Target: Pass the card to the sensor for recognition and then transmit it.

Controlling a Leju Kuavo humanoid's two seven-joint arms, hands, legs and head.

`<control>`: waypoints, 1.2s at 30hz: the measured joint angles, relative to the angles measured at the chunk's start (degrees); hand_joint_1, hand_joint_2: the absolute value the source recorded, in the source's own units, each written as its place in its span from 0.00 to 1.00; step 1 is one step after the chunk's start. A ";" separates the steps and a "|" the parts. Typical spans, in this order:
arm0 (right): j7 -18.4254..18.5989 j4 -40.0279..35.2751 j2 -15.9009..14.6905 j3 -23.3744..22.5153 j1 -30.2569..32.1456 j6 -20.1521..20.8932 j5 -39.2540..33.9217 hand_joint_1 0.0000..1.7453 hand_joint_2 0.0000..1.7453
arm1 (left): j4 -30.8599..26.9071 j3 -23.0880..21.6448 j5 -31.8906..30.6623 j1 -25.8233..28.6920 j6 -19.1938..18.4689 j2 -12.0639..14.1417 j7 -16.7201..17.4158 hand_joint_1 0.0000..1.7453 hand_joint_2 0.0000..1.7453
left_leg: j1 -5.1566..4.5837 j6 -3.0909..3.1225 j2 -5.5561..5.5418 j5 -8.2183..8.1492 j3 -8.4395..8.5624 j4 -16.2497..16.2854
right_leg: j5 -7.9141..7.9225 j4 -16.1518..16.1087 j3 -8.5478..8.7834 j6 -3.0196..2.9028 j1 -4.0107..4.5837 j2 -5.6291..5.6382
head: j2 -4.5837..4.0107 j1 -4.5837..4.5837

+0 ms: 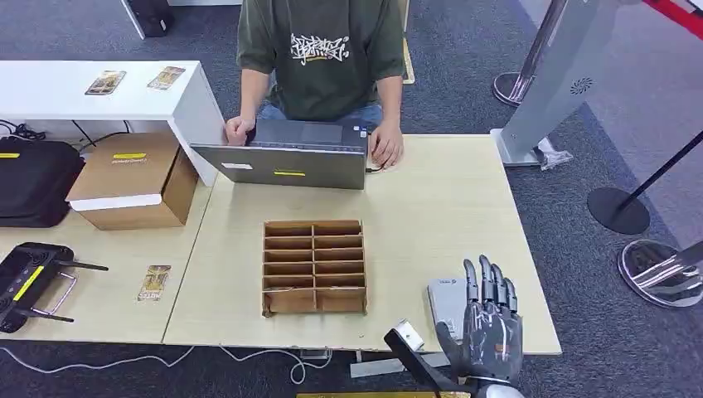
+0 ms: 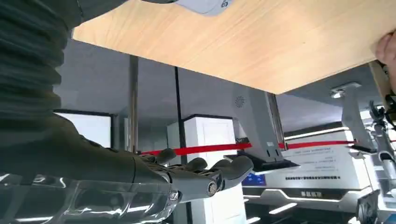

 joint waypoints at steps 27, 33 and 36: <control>-1.44 7.32 2.01 6.01 -3.86 1.24 -0.46 0.00 1.00 | 0.00 0.00 -1.79 -1.14 -0.98 0.20 1.88 0.00 0.00 | 0.00 0.00 0.01 0.00 0.00 0.00 | 0.00 0.00 0.00 0.00 0.00 0.01 | 0.00 0.00; -2.21 9.44 2.56 6.62 -5.16 0.85 -0.48 0.00 1.00 | 0.00 0.00 -1.77 -1.50 -1.75 0.20 3.24 0.00 0.00 | 0.00 0.00 0.00 0.00 0.00 0.00 | 0.00 0.00 0.00 0.00 0.00 0.01 | 0.00 0.00; -2.54 10.78 3.08 6.89 -6.08 0.65 -0.48 0.00 1.00 | 0.00 0.00 -1.77 -1.98 -2.23 0.20 4.44 0.00 0.00 | 0.00 0.00 0.00 0.01 0.00 0.00 | 0.00 0.00 0.01 0.00 0.00 0.01 | 0.00 0.00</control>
